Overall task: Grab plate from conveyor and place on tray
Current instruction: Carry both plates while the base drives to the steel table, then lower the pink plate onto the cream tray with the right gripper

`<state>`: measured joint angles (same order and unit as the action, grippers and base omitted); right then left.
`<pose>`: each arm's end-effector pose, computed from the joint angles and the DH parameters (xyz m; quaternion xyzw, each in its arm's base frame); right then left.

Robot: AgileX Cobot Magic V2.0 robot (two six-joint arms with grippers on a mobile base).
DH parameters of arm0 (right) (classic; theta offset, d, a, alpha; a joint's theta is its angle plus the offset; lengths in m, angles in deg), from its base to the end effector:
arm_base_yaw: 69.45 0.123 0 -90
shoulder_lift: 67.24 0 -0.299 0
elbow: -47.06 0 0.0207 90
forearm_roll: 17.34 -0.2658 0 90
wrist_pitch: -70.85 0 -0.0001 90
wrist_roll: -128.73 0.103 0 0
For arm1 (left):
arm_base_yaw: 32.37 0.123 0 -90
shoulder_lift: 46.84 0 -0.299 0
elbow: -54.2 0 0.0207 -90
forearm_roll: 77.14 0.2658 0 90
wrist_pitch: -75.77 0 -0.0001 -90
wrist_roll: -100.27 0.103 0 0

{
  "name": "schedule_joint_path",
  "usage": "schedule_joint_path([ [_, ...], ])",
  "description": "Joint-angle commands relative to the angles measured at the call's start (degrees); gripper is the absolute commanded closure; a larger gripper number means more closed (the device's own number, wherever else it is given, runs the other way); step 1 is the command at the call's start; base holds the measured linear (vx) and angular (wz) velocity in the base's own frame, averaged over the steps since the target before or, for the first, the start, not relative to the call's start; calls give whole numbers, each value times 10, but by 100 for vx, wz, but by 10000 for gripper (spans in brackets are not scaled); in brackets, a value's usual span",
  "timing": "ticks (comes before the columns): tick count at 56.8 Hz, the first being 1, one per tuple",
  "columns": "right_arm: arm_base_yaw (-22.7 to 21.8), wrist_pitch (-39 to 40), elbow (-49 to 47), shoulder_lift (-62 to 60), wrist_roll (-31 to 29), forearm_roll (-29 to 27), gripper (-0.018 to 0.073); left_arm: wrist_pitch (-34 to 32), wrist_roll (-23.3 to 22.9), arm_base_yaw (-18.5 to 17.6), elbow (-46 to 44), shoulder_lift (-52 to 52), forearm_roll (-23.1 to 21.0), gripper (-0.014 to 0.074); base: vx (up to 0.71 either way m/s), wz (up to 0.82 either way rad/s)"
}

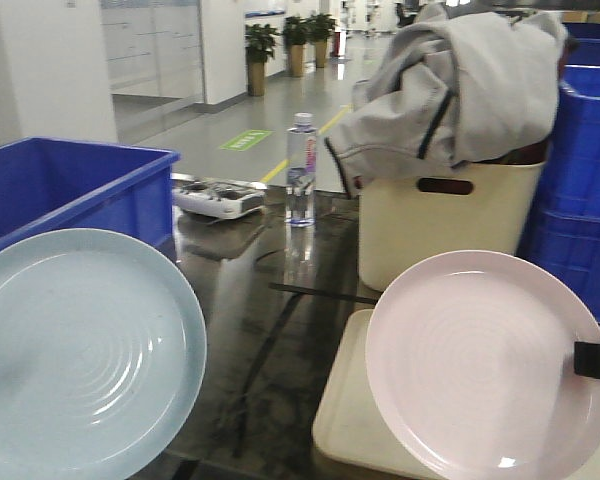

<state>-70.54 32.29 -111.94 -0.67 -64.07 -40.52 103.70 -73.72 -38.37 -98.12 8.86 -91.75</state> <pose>0.2291 0.0209 0.3737 -0.0062 0.8773 0.1278 0.4626 0.1866 -0.0319 0.3852 0.0268 0.8206 -0.1125 0.5596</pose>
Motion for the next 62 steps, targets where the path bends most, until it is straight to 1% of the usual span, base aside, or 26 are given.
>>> schedule_joint_path([
  [1,0,42,-16,-9,-3,-9,568,-48,-3,-3,-15,-7,-12,602,25,-69],
  [19,0,41,-16,-9,-3,-9,568,-48,-3,-3,-15,-7,-12,602,20,-70],
  [27,0,41,-16,-9,-3,-9,568,-49,-3,-3,-15,-5,-12,602,13,-50],
  [39,0,41,-16,-9,-3,-9,568,-49,-3,-3,-15,-5,-12,602,4,-17],
  [62,0,41,-16,-9,-3,-9,568,-49,-3,-3,-15,-5,-12,602,0,-1],
])
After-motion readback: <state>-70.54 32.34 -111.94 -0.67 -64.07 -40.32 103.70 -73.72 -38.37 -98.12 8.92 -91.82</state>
